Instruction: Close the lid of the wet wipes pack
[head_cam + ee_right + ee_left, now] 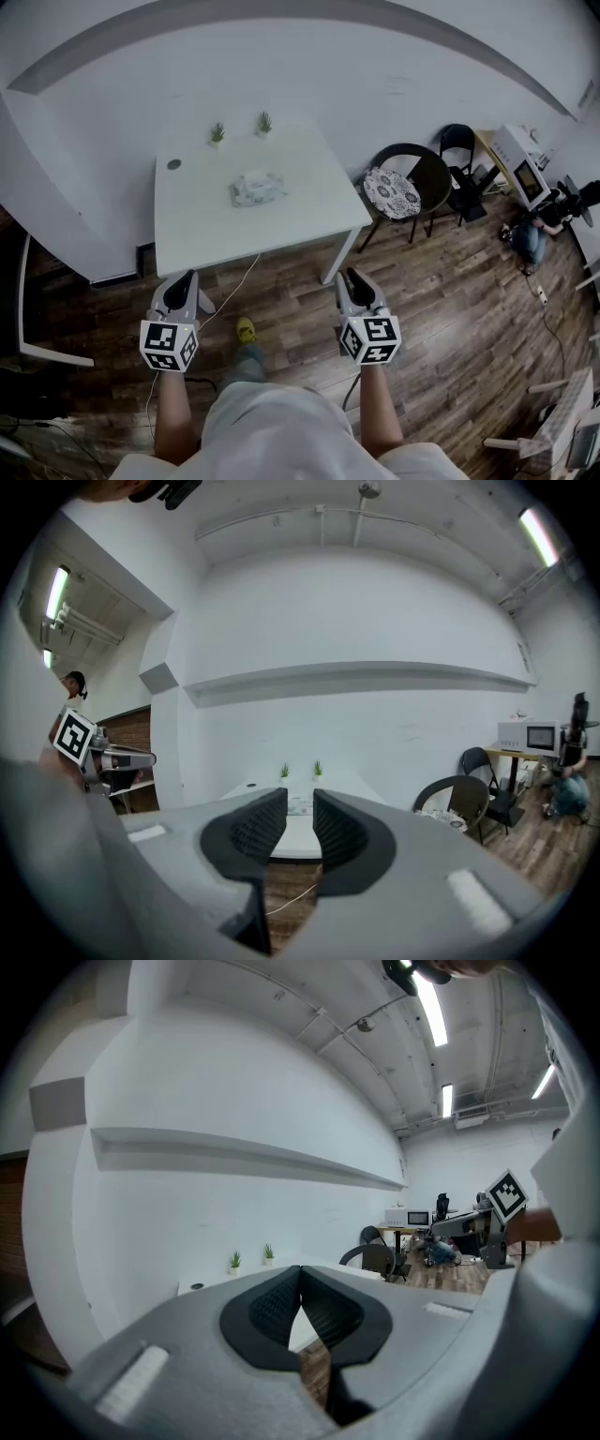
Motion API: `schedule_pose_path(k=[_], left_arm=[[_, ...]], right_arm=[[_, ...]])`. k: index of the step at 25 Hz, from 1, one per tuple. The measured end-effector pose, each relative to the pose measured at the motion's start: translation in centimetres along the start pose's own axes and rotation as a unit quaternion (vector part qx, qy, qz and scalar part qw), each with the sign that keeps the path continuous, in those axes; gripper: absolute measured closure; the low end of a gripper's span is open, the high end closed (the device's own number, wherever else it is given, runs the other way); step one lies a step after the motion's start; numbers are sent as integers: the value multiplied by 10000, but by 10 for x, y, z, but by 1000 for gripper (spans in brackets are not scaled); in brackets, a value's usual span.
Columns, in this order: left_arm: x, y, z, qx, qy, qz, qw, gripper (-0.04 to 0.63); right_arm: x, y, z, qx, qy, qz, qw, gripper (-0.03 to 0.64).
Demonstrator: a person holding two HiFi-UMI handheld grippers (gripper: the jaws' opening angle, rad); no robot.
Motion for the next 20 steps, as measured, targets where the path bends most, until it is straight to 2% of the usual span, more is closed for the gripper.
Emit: schedule_pose_path(k=[9, 20], left_arm=[[47, -120, 25, 181, -15, -348, 9992, 586], [153, -273, 46, 535, 212, -443, 9974, 586]], right_arm=[[-32, -107, 19, 147, 16, -225, 9996, 525], [-46, -288, 43, 474, 29, -268, 9985, 525]])
Point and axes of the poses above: the fingertips, and each gripper's own axes: y backward along the fingers, x to its left, z out of its top, the point moved 5 cm from there along y, backward along the fingers, and after that the axes turned 13 degrees about y, right-handed, at the moved point
